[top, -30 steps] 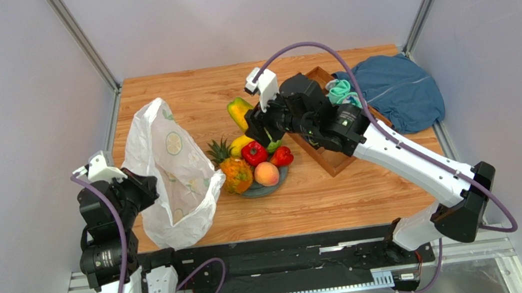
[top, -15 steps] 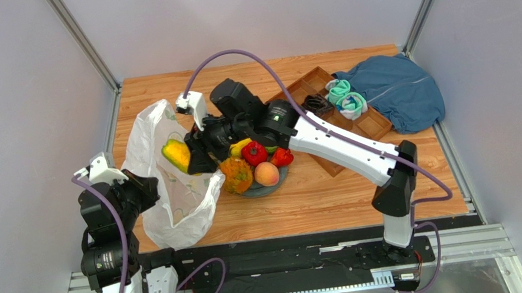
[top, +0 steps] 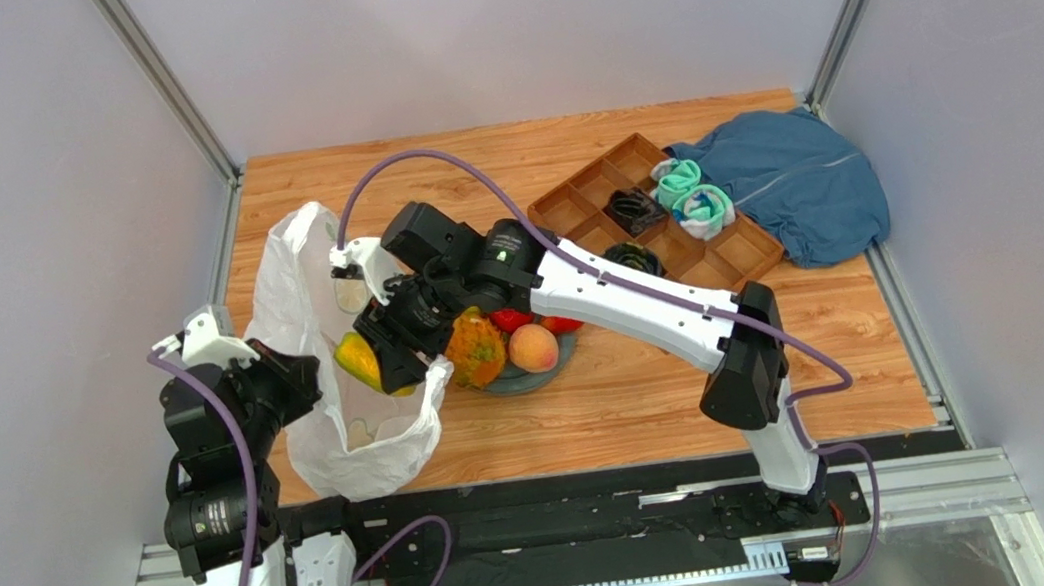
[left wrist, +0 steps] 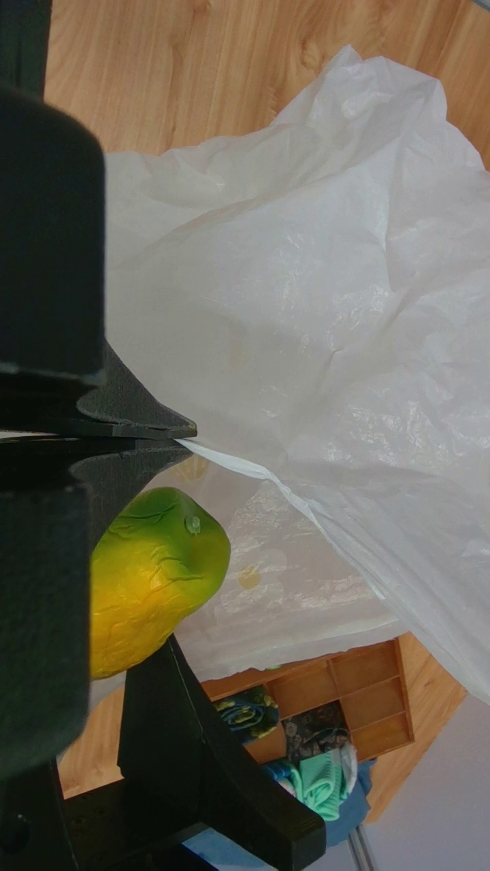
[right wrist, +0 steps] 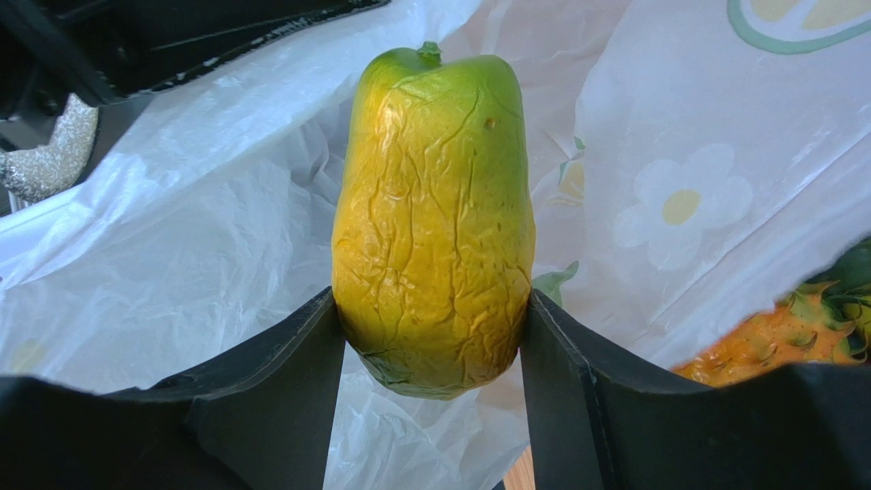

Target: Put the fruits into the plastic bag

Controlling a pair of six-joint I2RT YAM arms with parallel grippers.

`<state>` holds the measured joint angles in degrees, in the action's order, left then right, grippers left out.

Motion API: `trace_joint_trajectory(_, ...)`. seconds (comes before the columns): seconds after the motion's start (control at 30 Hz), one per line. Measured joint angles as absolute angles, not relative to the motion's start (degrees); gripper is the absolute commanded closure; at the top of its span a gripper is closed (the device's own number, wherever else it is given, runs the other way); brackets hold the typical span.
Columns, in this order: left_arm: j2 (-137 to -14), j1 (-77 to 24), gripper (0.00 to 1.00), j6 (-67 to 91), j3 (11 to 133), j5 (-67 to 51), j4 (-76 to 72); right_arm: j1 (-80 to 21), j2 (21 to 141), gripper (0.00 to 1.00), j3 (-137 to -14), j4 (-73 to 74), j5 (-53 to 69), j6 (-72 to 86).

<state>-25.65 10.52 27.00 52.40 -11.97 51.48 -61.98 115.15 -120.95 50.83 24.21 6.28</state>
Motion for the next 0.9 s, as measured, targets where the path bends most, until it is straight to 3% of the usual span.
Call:
trace_joint_trajectory(0.03, -25.6, 10.5, 1.0, 27.0, 52.3, -12.0, 51.4, -62.0, 115.4, 0.5, -121.0, 51.0, 24.0, 6.3)
trace_joint_trajectory(0.07, -25.6, 10.5, 1.0, 27.2, 52.1, -12.0, 51.4, -62.0, 115.7, 0.44, -121.2, 51.4, 23.8, 6.4)
trace_joint_trajectory(0.23, -25.6, 10.5, 1.0, 27.4, 51.6, -12.2, 51.3, -62.1, 116.1, 0.24, -121.6, 51.7, 23.4, 6.5)
trace_joint_trajectory(0.4, -25.8, 10.5, 1.0, 27.5, 51.6, -12.3, 51.2, -62.3, 116.1, 0.19, -121.6, 51.7, 23.4, 6.2)
trace_joint_trajectory(0.9, -27.3, 10.5, 1.0, 27.9, 51.3, -13.0, 50.2, -62.6, 116.0, 0.22, -121.4, 50.5, 23.2, 5.9)
